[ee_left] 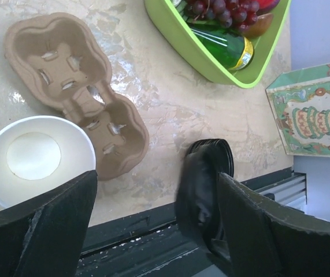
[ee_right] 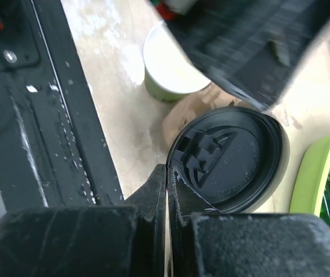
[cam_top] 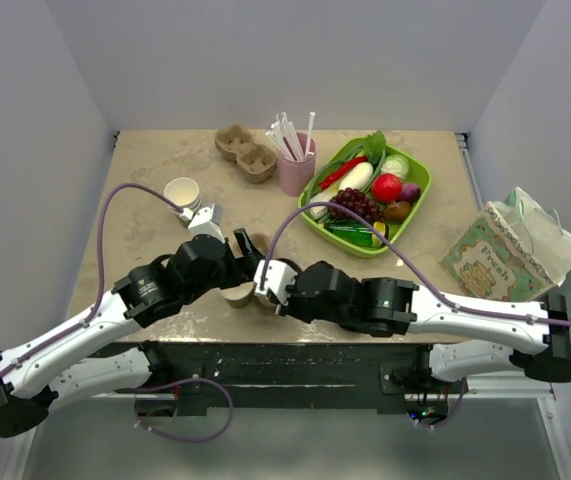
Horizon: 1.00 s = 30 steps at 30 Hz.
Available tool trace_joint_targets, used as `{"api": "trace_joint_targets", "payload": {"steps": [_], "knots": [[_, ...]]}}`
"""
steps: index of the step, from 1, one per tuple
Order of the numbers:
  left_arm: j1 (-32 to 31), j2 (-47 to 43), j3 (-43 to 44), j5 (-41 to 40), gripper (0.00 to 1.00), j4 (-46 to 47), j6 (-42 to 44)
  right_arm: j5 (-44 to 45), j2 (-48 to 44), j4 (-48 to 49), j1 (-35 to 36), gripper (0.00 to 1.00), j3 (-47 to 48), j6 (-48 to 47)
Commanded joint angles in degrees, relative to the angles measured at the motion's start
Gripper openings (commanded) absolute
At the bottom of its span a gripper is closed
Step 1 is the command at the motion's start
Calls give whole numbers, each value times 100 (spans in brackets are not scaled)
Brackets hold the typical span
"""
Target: Pack the takeout coffee
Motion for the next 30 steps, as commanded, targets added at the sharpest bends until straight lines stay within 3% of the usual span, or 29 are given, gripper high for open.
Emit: {"api": "trace_joint_targets", "payload": {"steps": [1,6,11,15,20,24,26,27,30], "knots": [[-12,122,156,29,88,89,43,500,341,27,199,0,275,-238],[-12,113,60,-130,87,-17,7,649,351,132,279,0,310,-264],[-12,289,-46,-33,78,79,16,579,69,387,287,0,144,-308],[-12,552,-99,186,59,316,130,255,34,458,287,0,38,-361],[-12,729,-143,362,40,466,148,508,271,405,287,0,29,-370],[-12,790,-143,415,17,457,209,596,350,475,287,0,46,-405],[-12,782,-160,442,11,449,218,667,350,492,287,0,20,-440],[-12,755,-161,442,2,449,236,684,350,501,296,0,20,-431],[-12,694,-187,398,0,413,279,737,359,545,287,0,-24,-431]]}}
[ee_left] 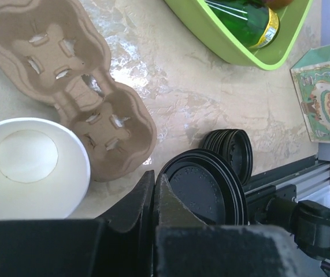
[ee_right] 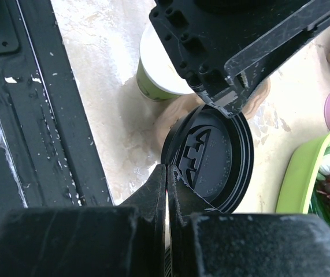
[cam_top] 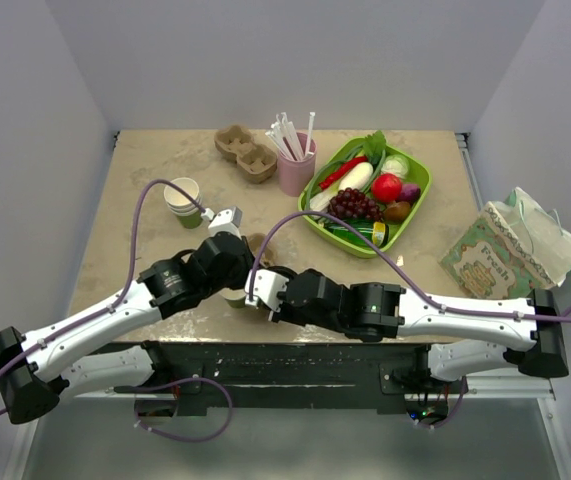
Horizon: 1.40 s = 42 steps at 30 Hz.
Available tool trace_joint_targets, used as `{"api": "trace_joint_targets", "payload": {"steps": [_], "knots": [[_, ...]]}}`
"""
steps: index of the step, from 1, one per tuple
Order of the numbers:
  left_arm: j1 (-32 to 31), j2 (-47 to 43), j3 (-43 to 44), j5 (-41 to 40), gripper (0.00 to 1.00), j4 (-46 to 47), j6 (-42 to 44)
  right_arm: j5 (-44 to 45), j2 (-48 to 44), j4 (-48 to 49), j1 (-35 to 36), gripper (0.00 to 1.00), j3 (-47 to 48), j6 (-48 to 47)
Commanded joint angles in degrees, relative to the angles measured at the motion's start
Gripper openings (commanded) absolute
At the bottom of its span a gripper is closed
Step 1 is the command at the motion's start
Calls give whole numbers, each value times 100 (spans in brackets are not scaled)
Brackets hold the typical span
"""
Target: Pack the takeout coffee
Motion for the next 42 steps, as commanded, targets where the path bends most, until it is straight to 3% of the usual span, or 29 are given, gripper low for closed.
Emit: {"api": "trace_joint_targets", "payload": {"steps": [1,3,8,9,12,14,15,22,27,34,38,39,42], "knots": [[-14,-117,-106,61,0,83,129,282,-45,425,19,0,-24,-99],[-14,-222,-185,105,0,214,269,353,-28,583,19,1,-68,-99],[-14,-495,-247,61,0,110,244,231,7,944,19,13,-156,-274],[-14,-504,-229,52,0,40,235,65,25,944,27,33,-156,-309],[-14,-539,-133,8,0,-171,173,-200,-27,979,27,56,-191,-503],[-5,-539,-80,52,0,-215,164,-533,-89,1145,27,64,-261,-948],[-5,-539,-36,70,0,-294,164,-683,-115,1268,27,97,-313,-1212],[74,-232,395,210,0,-1015,340,142,-519,2279,212,98,-1069,-2365],[205,-451,307,536,0,-1137,551,300,-677,1867,212,98,-1052,-2472],[285,-522,333,1159,0,-1305,928,-244,-757,1568,221,91,-1009,-2402],[294,-504,438,1265,0,-1463,982,-412,-608,1270,221,71,-780,-2296],[294,-504,456,1309,0,-1455,990,-342,-582,1234,221,60,-771,-2287],[294,-531,474,1362,0,-1463,1016,-332,-555,1225,212,51,-797,-2226]]}}
